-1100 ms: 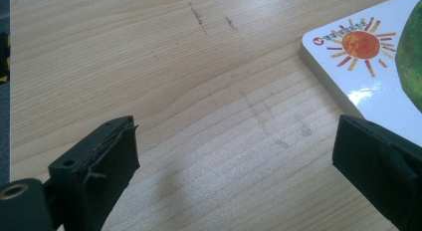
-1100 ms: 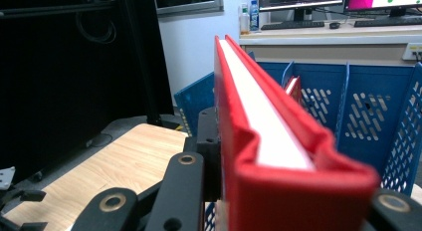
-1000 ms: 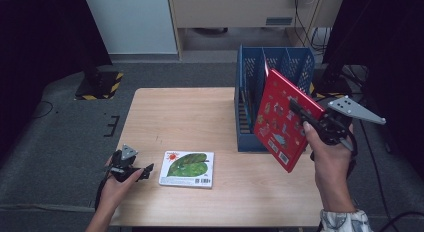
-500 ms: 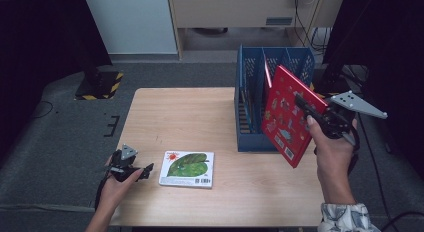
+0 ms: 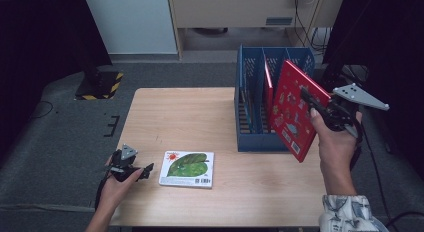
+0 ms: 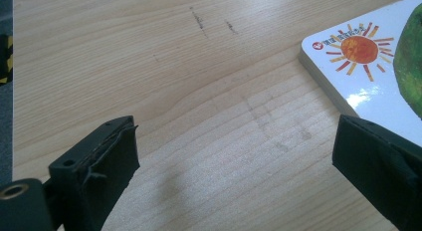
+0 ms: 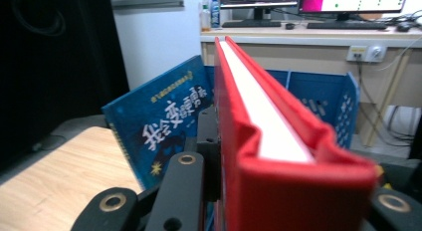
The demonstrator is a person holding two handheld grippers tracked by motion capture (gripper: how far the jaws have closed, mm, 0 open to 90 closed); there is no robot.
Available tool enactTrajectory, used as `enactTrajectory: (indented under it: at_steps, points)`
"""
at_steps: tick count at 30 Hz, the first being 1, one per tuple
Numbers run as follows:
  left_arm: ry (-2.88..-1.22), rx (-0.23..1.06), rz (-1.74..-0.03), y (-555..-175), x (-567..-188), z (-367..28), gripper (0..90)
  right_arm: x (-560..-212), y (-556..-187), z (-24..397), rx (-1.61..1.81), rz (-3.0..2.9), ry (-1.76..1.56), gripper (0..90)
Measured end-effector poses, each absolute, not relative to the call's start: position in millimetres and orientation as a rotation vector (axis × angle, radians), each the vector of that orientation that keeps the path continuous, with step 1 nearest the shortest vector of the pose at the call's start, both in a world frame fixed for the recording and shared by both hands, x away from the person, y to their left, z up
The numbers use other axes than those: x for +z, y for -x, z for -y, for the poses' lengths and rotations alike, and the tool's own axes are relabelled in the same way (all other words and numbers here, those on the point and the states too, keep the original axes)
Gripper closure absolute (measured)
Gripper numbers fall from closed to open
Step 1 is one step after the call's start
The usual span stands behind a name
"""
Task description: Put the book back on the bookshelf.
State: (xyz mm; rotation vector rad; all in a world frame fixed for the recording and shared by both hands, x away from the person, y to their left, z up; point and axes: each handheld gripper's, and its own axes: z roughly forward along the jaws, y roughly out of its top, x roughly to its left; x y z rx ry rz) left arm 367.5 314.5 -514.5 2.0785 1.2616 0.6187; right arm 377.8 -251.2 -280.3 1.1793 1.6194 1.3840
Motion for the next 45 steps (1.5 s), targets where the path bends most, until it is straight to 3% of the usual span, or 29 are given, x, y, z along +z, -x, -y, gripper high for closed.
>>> enactTrajectory:
  at_steps: [45]
  points:
    - [-2.068,0.613,-1.253,-366,-514,-313,3.4,-287,-432,235,1.287,-1.576,-1.227,79.6]
